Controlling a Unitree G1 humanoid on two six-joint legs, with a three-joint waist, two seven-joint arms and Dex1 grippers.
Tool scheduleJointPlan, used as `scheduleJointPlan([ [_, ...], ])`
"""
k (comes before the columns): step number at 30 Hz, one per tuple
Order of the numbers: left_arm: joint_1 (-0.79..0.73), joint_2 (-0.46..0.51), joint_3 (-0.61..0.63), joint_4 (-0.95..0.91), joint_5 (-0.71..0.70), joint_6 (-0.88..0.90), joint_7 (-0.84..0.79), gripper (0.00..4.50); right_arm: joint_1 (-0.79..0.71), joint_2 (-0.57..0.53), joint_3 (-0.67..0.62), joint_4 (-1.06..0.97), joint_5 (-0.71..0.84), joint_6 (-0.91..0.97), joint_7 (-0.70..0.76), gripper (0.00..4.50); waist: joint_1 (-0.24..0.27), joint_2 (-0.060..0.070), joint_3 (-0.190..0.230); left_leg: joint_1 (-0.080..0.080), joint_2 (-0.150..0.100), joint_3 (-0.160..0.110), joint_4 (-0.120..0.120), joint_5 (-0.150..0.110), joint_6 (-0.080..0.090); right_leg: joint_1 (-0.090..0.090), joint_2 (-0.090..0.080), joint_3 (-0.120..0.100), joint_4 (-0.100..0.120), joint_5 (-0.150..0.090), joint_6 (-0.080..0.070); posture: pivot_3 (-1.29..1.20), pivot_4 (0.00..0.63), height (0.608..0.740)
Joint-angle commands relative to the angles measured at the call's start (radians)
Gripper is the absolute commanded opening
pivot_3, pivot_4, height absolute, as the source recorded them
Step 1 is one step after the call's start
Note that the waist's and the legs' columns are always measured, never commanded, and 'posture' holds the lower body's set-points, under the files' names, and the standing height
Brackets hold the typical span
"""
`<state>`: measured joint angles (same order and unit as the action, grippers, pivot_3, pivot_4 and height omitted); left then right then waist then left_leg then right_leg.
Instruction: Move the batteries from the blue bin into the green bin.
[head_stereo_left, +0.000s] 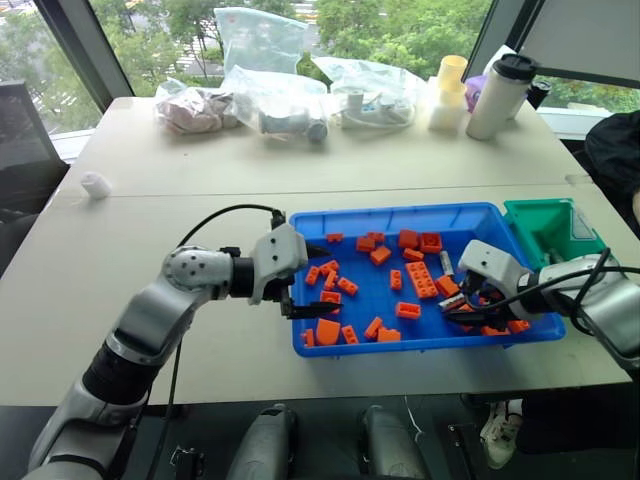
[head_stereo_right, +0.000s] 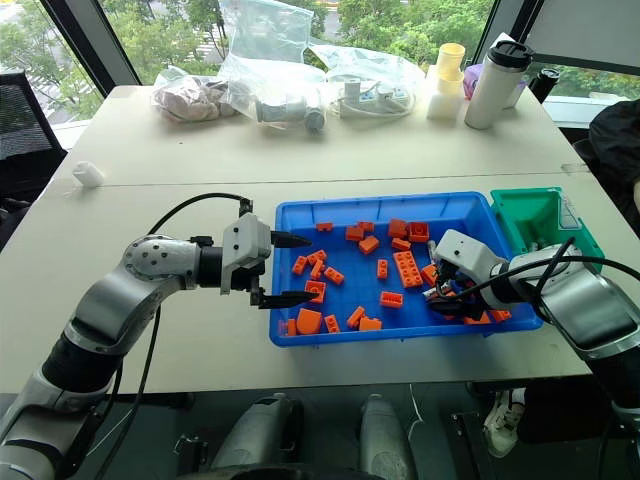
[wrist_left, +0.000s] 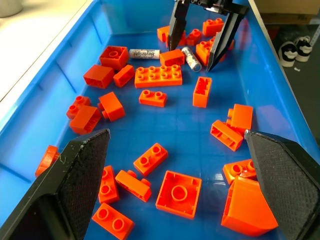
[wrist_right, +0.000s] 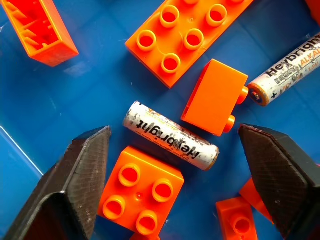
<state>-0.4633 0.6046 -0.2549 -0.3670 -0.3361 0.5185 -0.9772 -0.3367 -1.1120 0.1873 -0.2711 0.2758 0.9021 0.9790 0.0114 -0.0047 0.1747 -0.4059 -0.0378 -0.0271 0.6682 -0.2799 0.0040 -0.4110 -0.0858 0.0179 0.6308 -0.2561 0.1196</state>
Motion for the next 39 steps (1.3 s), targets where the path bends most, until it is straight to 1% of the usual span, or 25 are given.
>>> scheduleJointPlan([
  [1, -0.009, -0.006, 0.004, -0.01, 0.006, -0.021, 0.002, 4.5, -0.011, 0.0, 0.007, -0.012, -0.017, 0.001, 0.004, 2.16, 0.0, 0.0, 0.0, 0.0, 0.0, 0.0, 0.0, 0.0, 0.0, 0.0, 0.0, 0.0, 0.0, 0.0, 0.0, 0.0, 0.15, 0.74],
  [2, -0.01, -0.006, 0.004, -0.009, 0.006, -0.022, 0.002, 4.5, -0.013, 0.003, 0.009, -0.011, -0.019, 0.0, 0.004, 1.61, 0.0, 0.0, 0.0, 0.0, 0.0, 0.0, 0.0, 0.0, 0.0, 0.0, 0.0, 0.0, 0.0, 0.0, 0.0, 0.0, 0.15, 0.74],
  [4, -0.01, -0.006, 0.004, -0.007, 0.008, -0.024, 0.001, 4.5, -0.02, 0.009, 0.01, -0.012, -0.022, 0.0, 0.004, 0.67, 0.0, 0.0, 0.0, 0.0, 0.0, 0.0, 0.0, 0.0, 0.0, 0.0, 0.0, 0.0, 0.0, 0.0, 0.0, 0.0, 0.15, 0.74],
  [5, -0.01, -0.007, 0.004, -0.007, 0.009, -0.024, 0.001, 4.5, -0.023, 0.011, 0.01, -0.011, -0.024, -0.002, 0.004, 0.09, 0.0, 0.0, 0.0, 0.0, 0.0, 0.0, 0.0, 0.0, 0.0, 0.0, 0.0, 0.0, 0.0, 0.0, 0.0, 0.0, 0.15, 0.74],
  [6, -0.011, -0.007, 0.004, -0.006, 0.009, -0.024, 0.0, 4.5, -0.026, 0.013, 0.01, -0.011, -0.027, -0.004, 0.004, 0.03, 0.0, 0.0, 0.0, 0.0, 0.0, 0.0, 0.0, 0.0, 0.0, 0.0, 0.0, 0.0, 0.0, 0.0, 0.0, 0.0, 0.15, 0.74],
  [10, -0.011, -0.004, 0.009, -0.002, 0.01, -0.022, -0.005, 4.5, -0.021, 0.007, -0.011, -0.014, -0.023, -0.019, 0.008, 0.0, 0.0, 0.0, 0.0, 0.0, 0.0, 0.0, 0.0, 0.0, 0.0, 0.0, 0.0, 0.0, 0.0, 0.0, 0.0, 0.0, 0.15, 0.74],
  [13, -0.011, -0.003, 0.013, 0.002, 0.009, -0.021, -0.007, 4.5, -0.014, 0.012, -0.05, -0.022, 0.002, -0.007, 0.005, 0.0, 0.0, 0.0, 0.0, 0.0, 0.0, 0.0, 0.0, 0.0, 0.0, 0.0, 0.0, 0.0, 0.0, 0.0, 0.0, 0.0, 0.15, 0.74],
  [14, -0.012, -0.003, 0.016, 0.004, 0.008, -0.022, -0.006, 4.5, -0.01, 0.018, -0.082, -0.027, 0.024, 0.008, 0.004, 0.0, 0.0, 0.0, 0.0, 0.0, 0.0, 0.0, 0.0, 0.0, 0.0, 0.0, 0.0, 0.0, 0.0, 0.0, 0.0, 0.0, 0.15, 0.74],
  [16, -0.014, -0.007, 0.027, 0.013, 0.001, -0.022, -0.003, 4.5, 0.001, 0.034, -0.166, -0.043, 0.08, 0.043, 0.002, 0.0, 0.0, 0.0, 0.0, 0.0, 0.0, 0.0, 0.0, 0.0, 0.0, 0.0, 0.0, 0.0, 0.0, 0.0, 0.0, 0.0, 0.15, 0.74],
  [18, -0.019, -0.026, 0.054, 0.023, -0.029, -0.01, 0.006, 4.5, 0.015, 0.06, -0.28, -0.065, 0.147, 0.094, -0.006, 0.0, 0.001, 0.0, 0.0, 0.0, 0.0, 0.0, 0.0, 0.0, 0.0, 0.0, 0.0, 0.0, 0.0, 0.0, 0.0, 0.0, 0.15, 0.74],
  [21, -0.039, -0.071, 0.096, 0.041, -0.082, 0.01, 0.026, 4.5, 0.034, 0.11, -0.493, -0.064, 0.214, 0.15, -0.057, 0.0, 0.003, 0.0, 0.0, 0.0, 0.0, 0.0, 0.0, 0.0, 0.0, 0.0, 0.0, 0.0, 0.0, 0.0, 0.0, 0.0, 0.15, 0.74],
  [23, -0.053, -0.089, 0.106, 0.056, -0.095, 0.011, 0.03, 4.5, 0.034, 0.132, -0.569, -0.052, 0.221, 0.168, -0.104, 0.0, 0.004, 0.0, 0.0, -0.001, 0.0, 0.0, 0.001, 0.0, 0.0, 0.0, -0.001, 0.0, 0.0, 0.0, 0.0, 0.0, 0.15, 0.74],
  [27, -0.108, -0.138, 0.099, 0.119, -0.096, -0.016, 0.03, 4.5, 0.0, 0.161, -0.678, 0.039, 0.152, 0.184, -0.288, 0.0, 0.002, 0.0, 0.0, 0.0, -0.001, 0.0, 0.001, 0.0, 0.0, 0.0, -0.001, 0.0, 0.001, 0.0, 0.0, 0.0, 0.15, 0.74],
  [29, -0.14, -0.176, 0.097, 0.167, -0.088, -0.051, 0.035, 4.5, -0.014, 0.175, -0.713, 0.085, 0.123, 0.201, -0.371, 0.0, 0.002, 0.0, 0.0, 0.0, -0.001, 0.0, 0.001, 0.0, 0.0, 0.0, -0.001, 0.0, 0.001, 0.0, 0.0, 0.0, 0.15, 0.74],
  [32, -0.175, -0.217, 0.095, 0.229, -0.075, -0.101, 0.032, 4.5, -0.023, 0.196, -0.738, 0.117, 0.107, 0.216, -0.444, 0.0, 0.001, 0.0, 0.0, 0.0, -0.001, 0.0, 0.001, 0.0, 0.0, 0.0, -0.001, 0.0, 0.001, 0.0, 0.0, 0.0, 0.15, 0.74],
  [34, -0.193, -0.23, 0.088, 0.261, -0.069, -0.127, 0.021, 4.5, -0.034, 0.214, -0.756, 0.126, 0.114, 0.233, -0.476, 0.0, -0.002, 0.0, 0.0, 0.0, -0.001, 0.0, 0.001, 0.0, 0.0, 0.0, 0.0, 0.0, 0.001, 0.0, 0.0, 0.0, 0.15, 0.74],
  [39, -0.217, -0.247, 0.074, 0.288, -0.077, -0.137, -0.019, 4.5, -0.021, 0.213, -0.763, 0.141, 0.105, 0.25, -0.521, 0.0, -0.002, 0.002, -0.001, 0.0, 0.0, 0.001, 0.001, 0.0, 0.0, 0.0, 0.0, 0.0, 0.002, 0.0, 0.0, 0.0, 0.15, 0.74],
])
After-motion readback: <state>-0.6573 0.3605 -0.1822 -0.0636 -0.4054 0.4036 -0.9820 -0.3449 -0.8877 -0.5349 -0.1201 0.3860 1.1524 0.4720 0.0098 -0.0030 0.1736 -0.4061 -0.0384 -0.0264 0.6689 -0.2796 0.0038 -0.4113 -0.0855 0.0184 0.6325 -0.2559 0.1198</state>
